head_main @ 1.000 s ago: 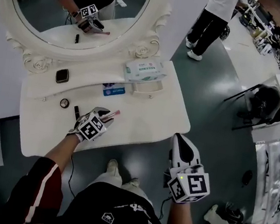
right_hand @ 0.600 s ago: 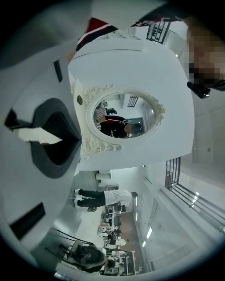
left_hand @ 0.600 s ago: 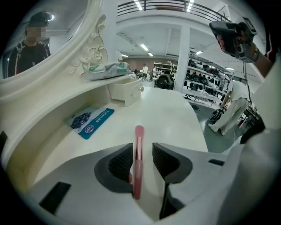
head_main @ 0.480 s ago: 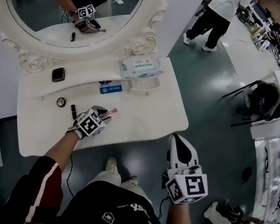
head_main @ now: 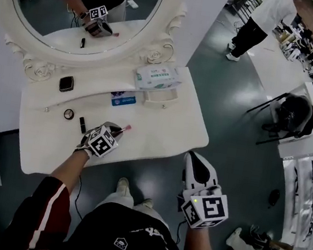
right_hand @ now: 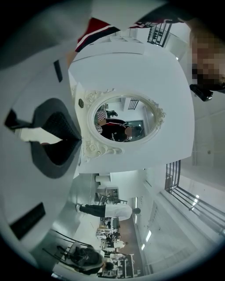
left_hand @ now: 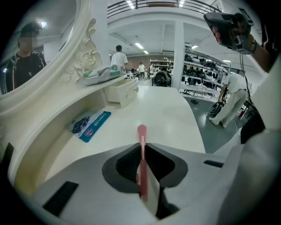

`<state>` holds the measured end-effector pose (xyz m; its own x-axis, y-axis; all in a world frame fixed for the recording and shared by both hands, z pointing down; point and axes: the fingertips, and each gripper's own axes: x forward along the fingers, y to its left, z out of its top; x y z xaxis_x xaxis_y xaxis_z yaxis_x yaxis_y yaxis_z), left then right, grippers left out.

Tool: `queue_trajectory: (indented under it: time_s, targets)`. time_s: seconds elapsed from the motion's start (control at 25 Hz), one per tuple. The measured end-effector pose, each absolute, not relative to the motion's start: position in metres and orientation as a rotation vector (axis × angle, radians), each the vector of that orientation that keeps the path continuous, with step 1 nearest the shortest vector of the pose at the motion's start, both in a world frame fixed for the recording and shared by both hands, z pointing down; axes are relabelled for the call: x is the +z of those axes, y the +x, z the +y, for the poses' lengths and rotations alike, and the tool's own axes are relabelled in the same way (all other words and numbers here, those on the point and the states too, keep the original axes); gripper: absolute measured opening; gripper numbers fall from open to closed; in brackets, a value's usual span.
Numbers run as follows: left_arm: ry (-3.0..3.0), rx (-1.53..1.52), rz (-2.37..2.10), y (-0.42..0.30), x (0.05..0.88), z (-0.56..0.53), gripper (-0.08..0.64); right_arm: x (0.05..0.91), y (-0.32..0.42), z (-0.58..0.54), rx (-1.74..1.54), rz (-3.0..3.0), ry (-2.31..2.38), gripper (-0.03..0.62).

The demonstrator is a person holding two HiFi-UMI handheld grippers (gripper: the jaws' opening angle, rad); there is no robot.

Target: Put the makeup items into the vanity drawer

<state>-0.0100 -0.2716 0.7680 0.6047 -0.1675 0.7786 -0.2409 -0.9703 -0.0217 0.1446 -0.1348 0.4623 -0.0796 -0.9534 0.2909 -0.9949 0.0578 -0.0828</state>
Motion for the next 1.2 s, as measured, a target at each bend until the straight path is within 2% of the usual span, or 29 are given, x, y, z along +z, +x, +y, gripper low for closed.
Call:
queue_trajectory:
  time_s: [0.44, 0.76, 1.2]
  targets:
    - [2.846, 1.117, -0.461, -0.008, 0.706, -0.271, 0.046, 0.442, 0.130, -0.138, 0.311, -2.213, 1.980, 0.003]
    - [2.842, 0.751, -0.558, -0.010, 0.632, -0.253, 0.047, 0.426, 0.113, -0.144, 0.252, -2.273, 1.936, 0.003]
    - [2.829, 0.439, -0.727, -0.043, 0.560, -0.248, 0.047, 0.409, 0.078, -0.175, 0.194, -2.390, 1.849, 0.003]
